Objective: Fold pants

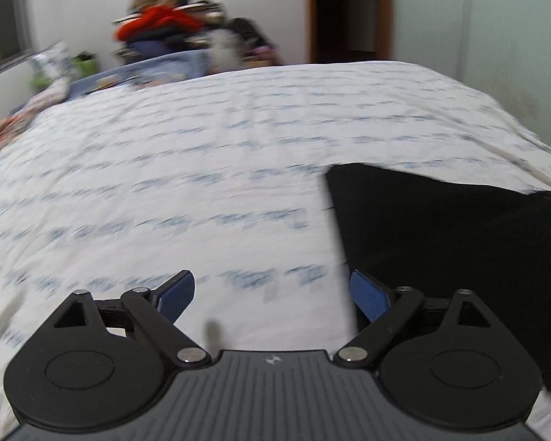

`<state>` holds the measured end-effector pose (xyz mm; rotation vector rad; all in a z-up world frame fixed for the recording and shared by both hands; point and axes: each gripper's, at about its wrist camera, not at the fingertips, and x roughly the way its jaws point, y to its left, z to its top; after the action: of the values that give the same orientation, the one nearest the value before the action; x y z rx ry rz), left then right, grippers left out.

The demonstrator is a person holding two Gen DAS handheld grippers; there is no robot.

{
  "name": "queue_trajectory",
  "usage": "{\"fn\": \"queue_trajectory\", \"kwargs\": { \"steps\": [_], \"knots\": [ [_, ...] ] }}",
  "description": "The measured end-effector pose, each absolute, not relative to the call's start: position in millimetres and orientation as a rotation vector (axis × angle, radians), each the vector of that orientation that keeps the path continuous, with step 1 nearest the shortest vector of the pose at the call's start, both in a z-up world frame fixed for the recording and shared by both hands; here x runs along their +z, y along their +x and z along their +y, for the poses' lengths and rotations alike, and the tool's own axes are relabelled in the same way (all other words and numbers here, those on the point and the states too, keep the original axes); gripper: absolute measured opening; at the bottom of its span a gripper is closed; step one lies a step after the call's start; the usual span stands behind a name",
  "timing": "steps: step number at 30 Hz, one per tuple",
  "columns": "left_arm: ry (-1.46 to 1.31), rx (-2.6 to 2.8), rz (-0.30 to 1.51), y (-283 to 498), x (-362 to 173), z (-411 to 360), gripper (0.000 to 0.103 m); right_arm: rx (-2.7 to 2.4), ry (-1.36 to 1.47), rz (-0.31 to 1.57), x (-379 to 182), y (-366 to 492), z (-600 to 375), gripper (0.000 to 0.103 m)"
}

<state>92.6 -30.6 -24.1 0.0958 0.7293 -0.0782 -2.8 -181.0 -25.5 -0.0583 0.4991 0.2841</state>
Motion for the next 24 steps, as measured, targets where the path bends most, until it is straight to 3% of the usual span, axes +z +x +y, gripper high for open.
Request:
{"fn": "queue_trajectory", "kwargs": {
  "steps": [6, 16, 24],
  "knots": [
    [0.013, -0.079, 0.787, 67.8, -19.4, -7.7, 0.092, 0.265, -0.038, 0.555, -39.9, -20.3, -147.1, 0.103],
    [0.123, -0.167, 0.809, 31.2, -10.8, -44.3, 0.093, 0.018, 0.2, 0.682, -51.7, -42.4, -178.1, 0.103],
    [0.116, -0.189, 0.85, 21.0, -8.5, -47.6, 0.093, -0.033, 0.18, 0.7, -48.9, -62.6, -178.1, 0.103]
  ]
}}
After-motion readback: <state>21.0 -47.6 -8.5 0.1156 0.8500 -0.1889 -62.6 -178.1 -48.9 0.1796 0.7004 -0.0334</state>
